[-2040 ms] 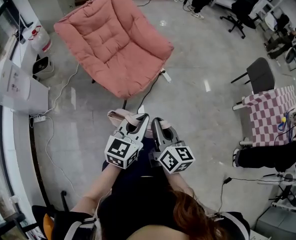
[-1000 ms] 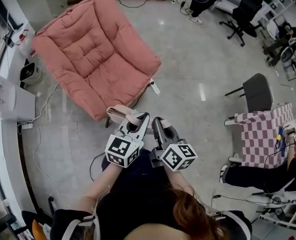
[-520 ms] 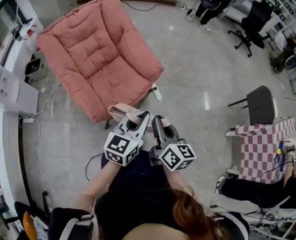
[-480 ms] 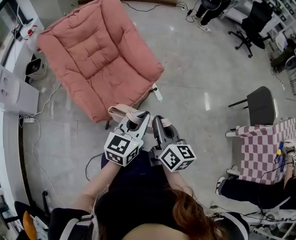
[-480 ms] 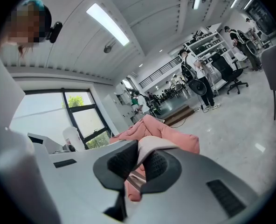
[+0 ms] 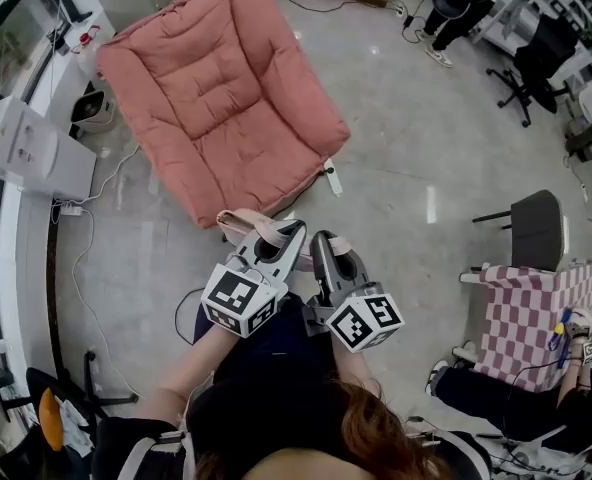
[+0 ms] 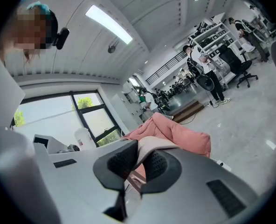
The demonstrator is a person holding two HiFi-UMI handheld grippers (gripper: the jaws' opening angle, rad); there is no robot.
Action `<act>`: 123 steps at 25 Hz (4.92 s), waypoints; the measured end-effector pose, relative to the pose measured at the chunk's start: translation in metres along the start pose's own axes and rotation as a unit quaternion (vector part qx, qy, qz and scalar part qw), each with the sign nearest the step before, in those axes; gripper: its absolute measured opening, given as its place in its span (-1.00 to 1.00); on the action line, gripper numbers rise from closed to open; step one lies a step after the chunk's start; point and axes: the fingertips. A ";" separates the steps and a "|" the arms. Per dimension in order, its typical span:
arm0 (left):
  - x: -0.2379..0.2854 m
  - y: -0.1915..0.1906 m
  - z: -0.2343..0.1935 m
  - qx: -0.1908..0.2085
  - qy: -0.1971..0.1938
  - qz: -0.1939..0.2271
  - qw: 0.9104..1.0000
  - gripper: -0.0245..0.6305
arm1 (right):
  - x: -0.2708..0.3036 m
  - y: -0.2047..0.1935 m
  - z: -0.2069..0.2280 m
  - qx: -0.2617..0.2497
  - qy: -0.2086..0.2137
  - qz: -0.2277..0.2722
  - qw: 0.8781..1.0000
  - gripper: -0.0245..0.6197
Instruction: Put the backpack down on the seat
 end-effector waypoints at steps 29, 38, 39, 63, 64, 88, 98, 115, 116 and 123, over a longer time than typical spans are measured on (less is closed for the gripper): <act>0.073 0.090 -0.168 -0.020 0.071 0.046 0.996 -0.87 | 0.208 0.050 0.010 -0.035 0.085 -0.092 0.991 -0.78; 0.106 0.113 -0.230 -0.029 0.078 0.045 0.996 -0.87 | 0.281 0.062 0.024 -0.024 0.089 -0.106 0.990 -0.78; 0.109 0.115 -0.238 -0.031 0.079 0.046 0.995 -0.87 | 0.289 0.062 0.025 -0.019 0.090 -0.106 0.990 -0.78; 0.141 0.141 -0.326 -0.074 0.187 0.073 0.977 -0.87 | 0.395 0.069 0.039 0.001 0.174 -0.206 0.963 -0.78; 0.144 0.141 -0.326 -0.076 0.193 0.074 0.976 -0.87 | 0.396 0.070 0.042 0.003 0.180 -0.211 0.961 -0.78; 0.201 0.113 -0.341 -0.149 0.331 0.083 0.928 -0.87 | 0.422 0.066 0.106 0.006 0.268 -0.329 0.905 -0.78; 0.214 0.080 -0.393 -0.179 0.372 0.076 0.908 -0.87 | 0.467 0.026 0.131 0.001 0.273 -0.380 0.884 -0.78; 0.247 0.056 -0.498 -0.150 0.388 0.051 0.908 -0.87 | 0.565 -0.016 0.162 -0.024 0.254 -0.378 0.890 -0.78; 0.249 0.053 -0.501 -0.144 0.387 0.046 0.909 -0.87 | 0.567 -0.019 0.166 -0.029 0.250 -0.378 0.891 -0.77; 0.263 0.021 -0.515 -0.168 0.381 0.013 0.909 -0.86 | 0.571 -0.042 0.191 -0.032 0.213 -0.392 0.894 -0.77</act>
Point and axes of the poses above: the fingertips, and each gripper's own axes: x forward along the fingers, z to its right, y out of its top, and after that the axes turned 7 degrees about y, right-handed
